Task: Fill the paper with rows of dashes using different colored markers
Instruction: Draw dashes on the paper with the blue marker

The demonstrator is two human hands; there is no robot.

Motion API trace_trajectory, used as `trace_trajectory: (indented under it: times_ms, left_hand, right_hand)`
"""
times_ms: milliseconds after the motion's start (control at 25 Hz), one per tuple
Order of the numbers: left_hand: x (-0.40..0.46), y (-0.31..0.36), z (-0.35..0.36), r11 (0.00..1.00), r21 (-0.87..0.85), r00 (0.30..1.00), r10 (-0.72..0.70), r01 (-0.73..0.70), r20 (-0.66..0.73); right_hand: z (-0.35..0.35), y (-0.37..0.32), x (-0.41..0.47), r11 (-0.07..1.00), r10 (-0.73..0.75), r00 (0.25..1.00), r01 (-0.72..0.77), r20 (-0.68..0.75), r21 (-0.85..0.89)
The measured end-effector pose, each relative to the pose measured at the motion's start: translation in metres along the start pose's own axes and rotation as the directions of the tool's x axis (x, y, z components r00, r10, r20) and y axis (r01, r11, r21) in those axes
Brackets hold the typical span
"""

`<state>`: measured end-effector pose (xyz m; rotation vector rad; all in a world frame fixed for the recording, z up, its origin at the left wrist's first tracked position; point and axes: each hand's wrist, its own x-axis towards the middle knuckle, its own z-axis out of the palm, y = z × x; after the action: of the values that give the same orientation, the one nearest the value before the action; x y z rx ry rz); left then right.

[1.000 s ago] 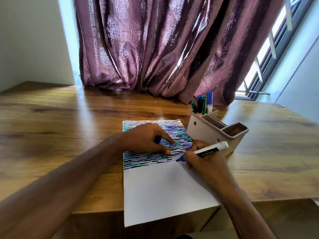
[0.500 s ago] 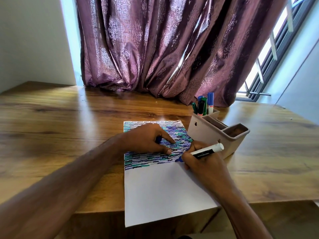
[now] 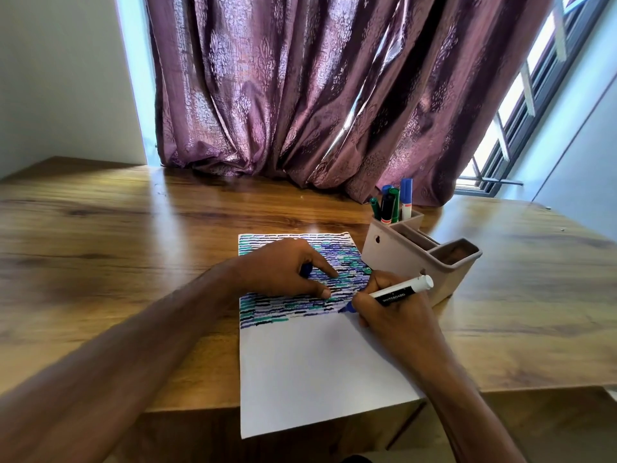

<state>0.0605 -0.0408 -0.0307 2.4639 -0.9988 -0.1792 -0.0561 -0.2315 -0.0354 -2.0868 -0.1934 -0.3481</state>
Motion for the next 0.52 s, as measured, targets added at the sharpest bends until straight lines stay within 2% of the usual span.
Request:
trace_trajectory:
  times_ms: [280,360,440,520]
  left_hand:
    - [-0.0008,0.001,0.0002,0.999,0.035,1.0,-0.01,0.01,0.013]
    - [-0.0012,0.0019,0.0004,0.998,0.059,1.0,-0.001,0.002,-0.026]
    - [-0.0016,0.0032,0.0016,1.0,-0.001,0.993,0.028,-0.028,-0.113]
    - [-0.0024,0.0051,0.0019,0.985,-0.161,0.983,0.034,-0.063,-0.181]
  right_hand:
    - [-0.0003,0.0039,0.0014,1.0,-0.019,1.0,0.019,-0.003,0.007]
    - [-0.0008,0.0038,0.0019,1.0,-0.02,1.0,0.02,-0.012,0.003]
    - [-0.0012,0.0033,0.0018,1.0,-0.021,1.0,0.021,-0.008,0.008]
    - [-0.0012,0.0027,0.001,1.0,-0.023,1.0,0.024,-0.003,0.013]
